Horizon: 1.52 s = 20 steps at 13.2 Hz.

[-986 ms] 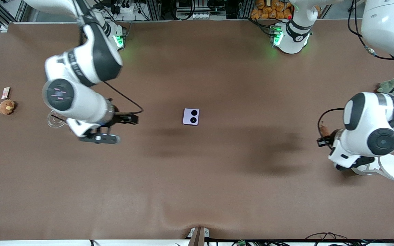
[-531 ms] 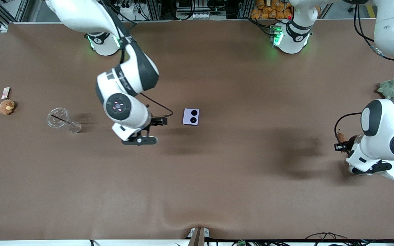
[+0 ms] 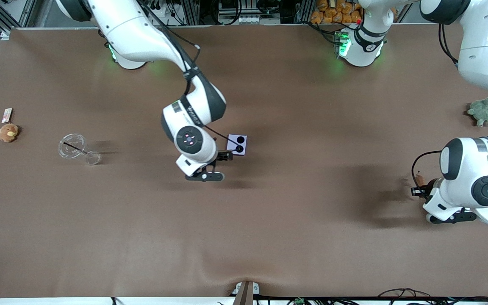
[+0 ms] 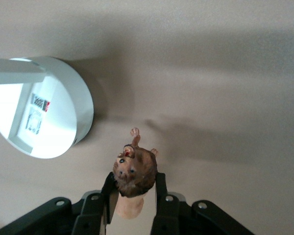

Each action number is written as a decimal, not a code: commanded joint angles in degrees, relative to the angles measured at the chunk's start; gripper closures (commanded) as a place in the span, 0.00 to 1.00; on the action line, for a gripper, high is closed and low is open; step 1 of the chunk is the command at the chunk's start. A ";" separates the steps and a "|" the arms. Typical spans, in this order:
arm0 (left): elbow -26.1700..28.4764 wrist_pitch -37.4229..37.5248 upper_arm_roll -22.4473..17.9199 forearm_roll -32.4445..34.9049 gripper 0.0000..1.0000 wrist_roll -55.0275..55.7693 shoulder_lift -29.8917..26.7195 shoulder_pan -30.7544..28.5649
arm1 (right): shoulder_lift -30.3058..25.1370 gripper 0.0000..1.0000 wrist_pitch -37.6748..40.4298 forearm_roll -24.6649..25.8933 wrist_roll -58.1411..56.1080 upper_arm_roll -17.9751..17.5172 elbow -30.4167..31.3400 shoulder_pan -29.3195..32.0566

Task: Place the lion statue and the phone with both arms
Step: 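Lower the lion beside the lamp while the right gripper grasps the phone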

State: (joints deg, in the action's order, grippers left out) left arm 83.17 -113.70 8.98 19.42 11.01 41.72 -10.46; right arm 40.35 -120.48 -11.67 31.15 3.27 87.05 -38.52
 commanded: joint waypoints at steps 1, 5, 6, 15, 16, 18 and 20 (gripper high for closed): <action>-1.61 -3.88 -0.72 1.50 1.00 -0.90 2.39 -0.09 | 0.78 0.00 -0.72 -0.90 1.02 0.60 0.30 -1.90; -1.52 -5.21 -0.72 1.50 0.91 -0.90 3.10 -0.09 | 1.22 0.00 -2.81 -0.99 1.37 0.51 2.32 -3.75; -1.52 -5.21 -0.72 1.41 0.18 -0.99 3.10 -0.09 | 1.22 0.00 -3.87 -0.99 1.46 0.16 3.20 -4.19; -0.99 -4.69 1.47 1.50 0.00 -0.99 -4.97 0.44 | 3.59 0.00 -8.62 -1.07 6.03 -1.95 4.08 -5.34; -0.99 -3.81 1.91 1.23 0.00 -0.99 -6.73 0.44 | 3.59 0.00 -9.41 -1.07 6.73 -1.95 4.26 -5.51; -0.99 -0.92 3.14 1.06 0.00 -0.55 -9.63 0.61 | 3.94 0.00 -10.90 -1.07 8.22 -1.95 4.70 -6.30; -0.99 1.28 4.90 0.79 0.00 -0.37 -12.27 0.53 | 4.03 0.00 -11.00 -1.07 8.40 -1.95 4.79 -6.30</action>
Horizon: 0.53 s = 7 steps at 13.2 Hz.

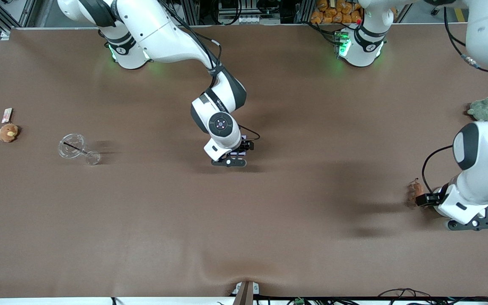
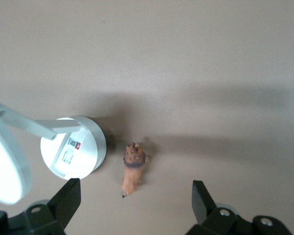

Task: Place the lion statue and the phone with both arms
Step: 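Lower the lion beside the lamp while the right gripper grasps the phone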

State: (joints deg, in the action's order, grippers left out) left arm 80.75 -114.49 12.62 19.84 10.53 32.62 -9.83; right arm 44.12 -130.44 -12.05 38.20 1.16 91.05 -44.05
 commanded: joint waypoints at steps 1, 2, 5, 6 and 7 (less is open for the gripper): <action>1.43 3.47 2.31 0.38 0.00 0.11 -4.74 -0.28 | 0.26 0.00 -1.05 -0.69 1.35 0.15 0.80 -0.86; 1.43 5.58 3.19 -0.15 0.00 0.02 -6.32 -0.37 | 0.18 0.00 -0.78 -0.69 1.44 0.15 0.80 -0.77; 1.69 12.69 4.51 -4.01 0.00 0.54 -11.59 -0.37 | -0.26 0.00 -0.43 -0.69 1.18 0.07 0.36 0.10; 1.70 14.46 5.04 -4.72 0.00 1.07 -12.74 -0.19 | -0.18 0.00 -0.78 -0.69 1.26 0.07 0.36 -0.15; 1.96 16.04 5.48 -4.90 0.00 2.03 -14.49 -0.19 | -0.09 0.00 -1.13 -0.69 1.26 0.07 0.44 -0.42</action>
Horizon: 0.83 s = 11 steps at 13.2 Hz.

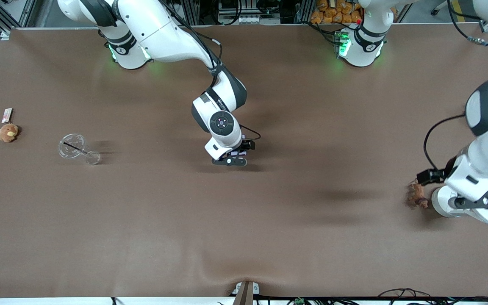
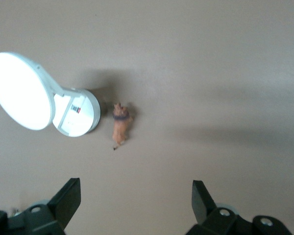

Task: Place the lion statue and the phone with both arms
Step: 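Open the left gripper and withdraw it while the right gripper lifts the phone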

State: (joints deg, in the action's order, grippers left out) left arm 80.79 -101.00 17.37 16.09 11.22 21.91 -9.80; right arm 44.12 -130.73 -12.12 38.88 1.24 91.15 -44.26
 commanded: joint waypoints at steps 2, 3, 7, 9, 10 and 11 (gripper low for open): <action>4.18 4.58 1.26 -4.82 0.00 1.52 -8.44 -0.84 | -0.09 0.00 -0.76 -0.62 -0.11 -0.01 0.26 0.40; 5.67 4.67 0.39 -7.45 0.00 1.35 -11.16 -0.40 | -0.09 0.00 -0.67 -0.62 -0.03 -0.01 -0.09 0.23; 12.26 5.29 -6.00 -12.92 0.00 -4.35 -20.12 3.71 | -0.26 0.00 -0.58 -0.62 -0.03 -0.27 -0.36 0.58; 14.65 6.51 -8.93 -13.37 0.00 -7.34 -23.21 6.45 | 0.00 0.00 -0.84 -0.54 0.41 -0.27 -0.10 -0.12; 14.48 8.26 -9.02 -13.37 0.00 -8.58 -23.66 6.81 | 0.00 0.00 -0.76 -0.45 0.32 -0.18 0.17 -0.12; 14.39 9.50 -9.46 -13.37 0.00 -9.37 -24.45 7.77 | 0.09 0.00 -0.84 -0.45 0.32 -0.18 0.34 -0.21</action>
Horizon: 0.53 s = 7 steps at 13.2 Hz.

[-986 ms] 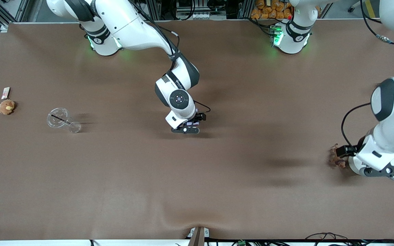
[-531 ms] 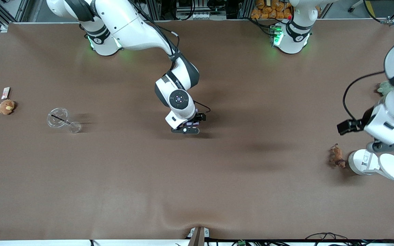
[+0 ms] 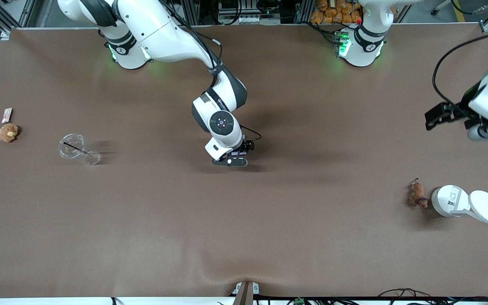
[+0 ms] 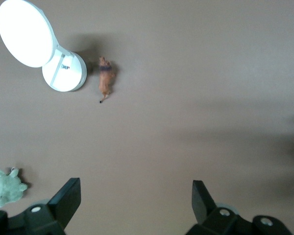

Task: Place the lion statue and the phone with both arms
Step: 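Open the left gripper and withdraw it while the right gripper lifts the phone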

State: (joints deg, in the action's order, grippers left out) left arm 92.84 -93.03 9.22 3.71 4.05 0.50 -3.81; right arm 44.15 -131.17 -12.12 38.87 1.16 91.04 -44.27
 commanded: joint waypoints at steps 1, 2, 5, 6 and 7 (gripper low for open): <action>2.34 2.06 -1.74 -0.98 0.00 -2.73 -3.57 2.31 | 0.06 0.00 -0.40 -0.45 0.32 -0.11 0.45 -0.38; 2.17 3.11 -2.53 -0.98 0.00 -3.08 -3.92 3.89 | 0.06 0.00 -0.40 -0.45 0.24 -0.11 0.45 -0.38; 0.95 5.13 -5.09 -1.07 0.00 -3.43 -4.45 6.54 | 0.06 0.49 -0.05 -0.01 -0.20 -0.11 0.45 -0.29; -0.46 6.53 -5.09 -1.51 0.00 -3.43 -4.28 6.45 | 0.06 0.74 -0.05 0.08 -0.20 -0.11 0.36 -0.20; -1.08 7.16 -5.18 -2.90 0.00 -3.43 -4.28 6.36 | -0.20 1.00 0.21 0.17 -0.12 -0.02 0.36 -0.11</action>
State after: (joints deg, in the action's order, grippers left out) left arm 93.11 -88.00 4.99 3.14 2.16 -3.04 2.14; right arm 44.16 -131.06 -12.09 38.83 1.10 91.25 -44.36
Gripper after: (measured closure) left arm 0.000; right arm 0.163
